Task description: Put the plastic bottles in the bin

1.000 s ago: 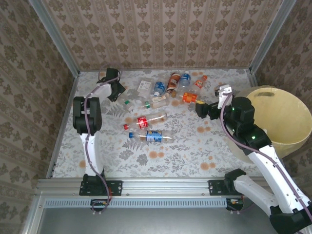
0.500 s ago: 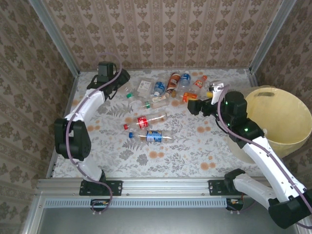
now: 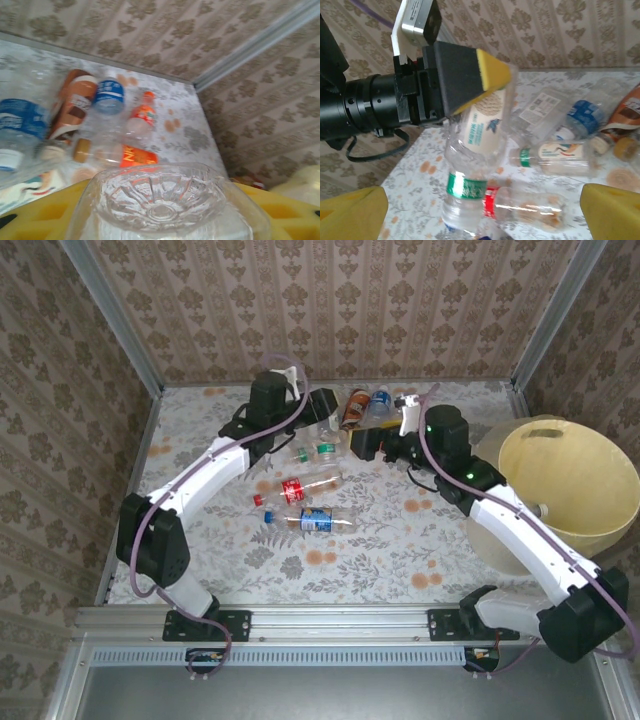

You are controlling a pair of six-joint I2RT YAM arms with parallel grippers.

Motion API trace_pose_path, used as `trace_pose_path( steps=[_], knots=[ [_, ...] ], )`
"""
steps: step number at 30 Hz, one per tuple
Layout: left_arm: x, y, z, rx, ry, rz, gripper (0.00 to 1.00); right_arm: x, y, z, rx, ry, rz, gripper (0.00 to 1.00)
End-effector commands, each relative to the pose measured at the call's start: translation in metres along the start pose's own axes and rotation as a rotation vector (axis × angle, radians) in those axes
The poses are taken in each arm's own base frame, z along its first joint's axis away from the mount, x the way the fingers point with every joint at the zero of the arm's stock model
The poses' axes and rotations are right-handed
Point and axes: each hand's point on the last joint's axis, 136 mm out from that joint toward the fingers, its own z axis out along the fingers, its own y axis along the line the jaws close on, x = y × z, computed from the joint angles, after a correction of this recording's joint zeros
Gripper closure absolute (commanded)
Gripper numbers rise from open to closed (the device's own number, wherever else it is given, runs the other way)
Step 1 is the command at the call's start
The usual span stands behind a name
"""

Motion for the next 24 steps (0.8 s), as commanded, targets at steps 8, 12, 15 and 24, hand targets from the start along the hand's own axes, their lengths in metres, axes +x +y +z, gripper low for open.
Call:
trace_pose_path(
  steps=[8, 12, 15, 24],
  knots=[
    [-0.012, -0.069, -0.016, 0.24, -0.051, -0.029, 0.46, -0.003, 0.031, 0.04, -0.162, 0.003, 0.049, 0.0],
    [-0.007, -0.074, -0.016, 0.249, -0.04, -0.026, 0.46, -0.013, 0.015, 0.053, -0.076, -0.091, 0.05, 0.0],
    [-0.006, -0.074, -0.016, 0.25, -0.035, -0.033, 0.46, -0.01, 0.009, 0.068, -0.059, -0.082, 0.037, 0.05],
    [-0.008, -0.078, -0.017, 0.263, -0.038, -0.024, 0.45, -0.008, 0.003, 0.071, -0.023, -0.081, -0.045, 0.33]
  ],
)
